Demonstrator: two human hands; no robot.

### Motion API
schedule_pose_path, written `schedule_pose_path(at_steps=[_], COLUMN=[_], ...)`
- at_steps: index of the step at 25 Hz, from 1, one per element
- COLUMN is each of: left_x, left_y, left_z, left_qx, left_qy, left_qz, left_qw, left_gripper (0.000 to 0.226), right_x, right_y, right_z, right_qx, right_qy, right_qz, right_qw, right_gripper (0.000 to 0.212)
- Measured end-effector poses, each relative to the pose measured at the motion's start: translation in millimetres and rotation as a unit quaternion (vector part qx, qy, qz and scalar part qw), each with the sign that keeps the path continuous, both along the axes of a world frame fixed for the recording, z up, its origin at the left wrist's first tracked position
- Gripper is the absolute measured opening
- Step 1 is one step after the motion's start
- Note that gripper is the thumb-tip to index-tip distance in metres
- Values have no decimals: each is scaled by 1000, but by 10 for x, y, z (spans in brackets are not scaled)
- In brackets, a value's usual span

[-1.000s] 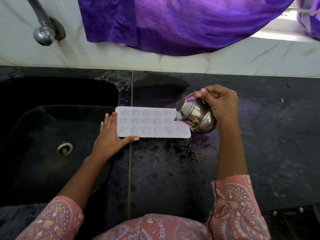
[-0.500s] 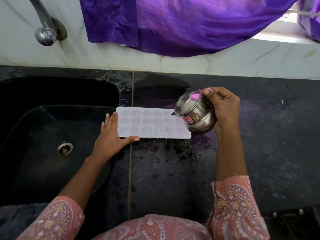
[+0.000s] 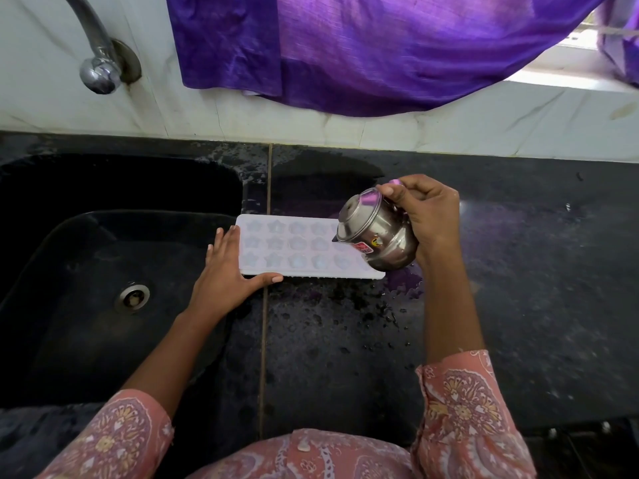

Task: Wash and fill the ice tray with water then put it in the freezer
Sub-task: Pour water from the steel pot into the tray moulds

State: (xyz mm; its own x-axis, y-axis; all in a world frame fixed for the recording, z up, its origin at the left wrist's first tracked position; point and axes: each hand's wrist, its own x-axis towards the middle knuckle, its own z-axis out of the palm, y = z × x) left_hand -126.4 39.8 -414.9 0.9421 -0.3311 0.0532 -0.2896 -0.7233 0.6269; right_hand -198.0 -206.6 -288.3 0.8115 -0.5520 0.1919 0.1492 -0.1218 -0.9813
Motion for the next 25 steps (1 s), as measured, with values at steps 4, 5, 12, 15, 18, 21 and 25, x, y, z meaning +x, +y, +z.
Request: schedule_pose_path(at_steps=[4,5,12,15,18,21,25], left_x=[4,5,5,4,1,-4,-5], left_y=[4,5,4,2,1,3,2], left_z=[-7,-9,-9,-8,-4,1,7], left_qx=[-1,-3,-6,-5,-3,-4,-6], left_qy=[-2,-2,-2,-1,-3,0,-3], left_qz=[-3,-4,-4,-4,-3,-3,-3], left_qw=[1000,1000,1000,1000,1000,1000,1000], left_gripper=[122,122,122,119,118,120,120], right_x=[15,16,26,30,34,38,50], right_y=[22,23,37,38,40,46,46], right_z=[-21,-26,-26,-27,-27,-19,-15], right_qx=[-24,-29,-56,-69,-76,-88,-92], right_qy=[7,8,14,16,16,17,16], right_qz=[10,13,18,19,18,18,20], right_qw=[1000,999,998,997,997,996,995], right_gripper=[13,12,12,11,12,11,12])
